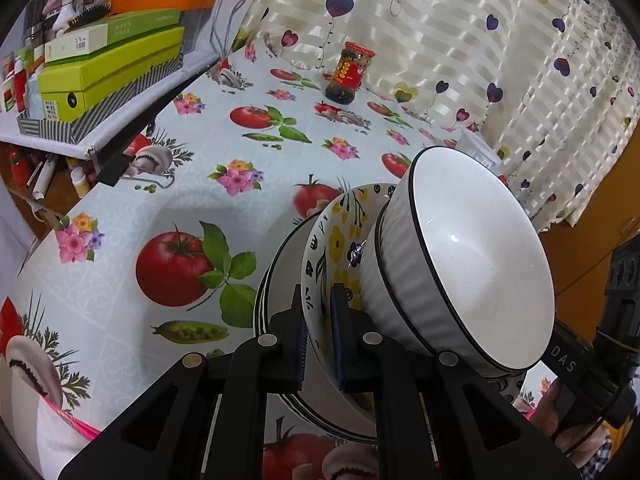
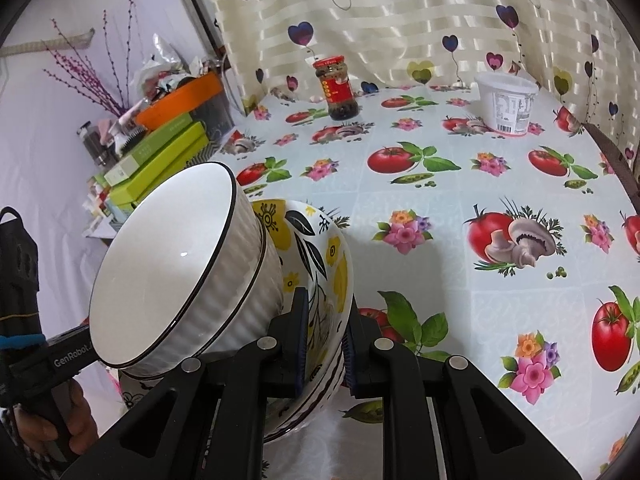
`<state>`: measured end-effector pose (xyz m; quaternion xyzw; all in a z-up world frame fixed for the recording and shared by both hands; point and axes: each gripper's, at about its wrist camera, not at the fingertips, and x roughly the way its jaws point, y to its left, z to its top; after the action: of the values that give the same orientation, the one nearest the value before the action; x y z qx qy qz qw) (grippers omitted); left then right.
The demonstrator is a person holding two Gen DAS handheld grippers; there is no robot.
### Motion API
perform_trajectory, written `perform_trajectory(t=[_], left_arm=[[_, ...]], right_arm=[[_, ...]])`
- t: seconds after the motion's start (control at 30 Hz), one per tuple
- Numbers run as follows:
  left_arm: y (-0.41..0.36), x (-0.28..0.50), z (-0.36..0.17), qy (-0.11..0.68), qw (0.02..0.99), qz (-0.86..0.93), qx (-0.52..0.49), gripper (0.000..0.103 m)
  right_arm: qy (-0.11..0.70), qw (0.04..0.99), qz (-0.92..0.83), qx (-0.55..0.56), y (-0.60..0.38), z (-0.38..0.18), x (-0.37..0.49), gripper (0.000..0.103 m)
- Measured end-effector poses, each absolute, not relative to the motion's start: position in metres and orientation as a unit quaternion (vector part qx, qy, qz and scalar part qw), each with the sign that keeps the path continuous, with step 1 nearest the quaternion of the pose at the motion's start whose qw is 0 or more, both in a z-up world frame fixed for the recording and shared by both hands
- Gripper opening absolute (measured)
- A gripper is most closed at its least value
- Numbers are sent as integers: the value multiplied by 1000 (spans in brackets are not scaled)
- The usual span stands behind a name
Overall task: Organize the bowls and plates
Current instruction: 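Lower the floral plate with the bowls onto the white plate stack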
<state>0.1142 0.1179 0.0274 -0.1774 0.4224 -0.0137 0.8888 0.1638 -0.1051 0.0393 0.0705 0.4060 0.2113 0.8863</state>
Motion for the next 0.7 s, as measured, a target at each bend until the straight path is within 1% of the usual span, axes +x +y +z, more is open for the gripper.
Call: perform_trajectory(t=[0.33,0.5,0.7], left_arm=[[118,115,23,425,887,-13,-180,10],[118,115,23,422,888,-11,-179,10],[119,113,23,416,892,-10,-177,10]], right_arm=[[398,893,206,48,-105,36,163,15],[393,896,205,28,-100,35,159,17],[388,897,208,31,-100,35,157,18]])
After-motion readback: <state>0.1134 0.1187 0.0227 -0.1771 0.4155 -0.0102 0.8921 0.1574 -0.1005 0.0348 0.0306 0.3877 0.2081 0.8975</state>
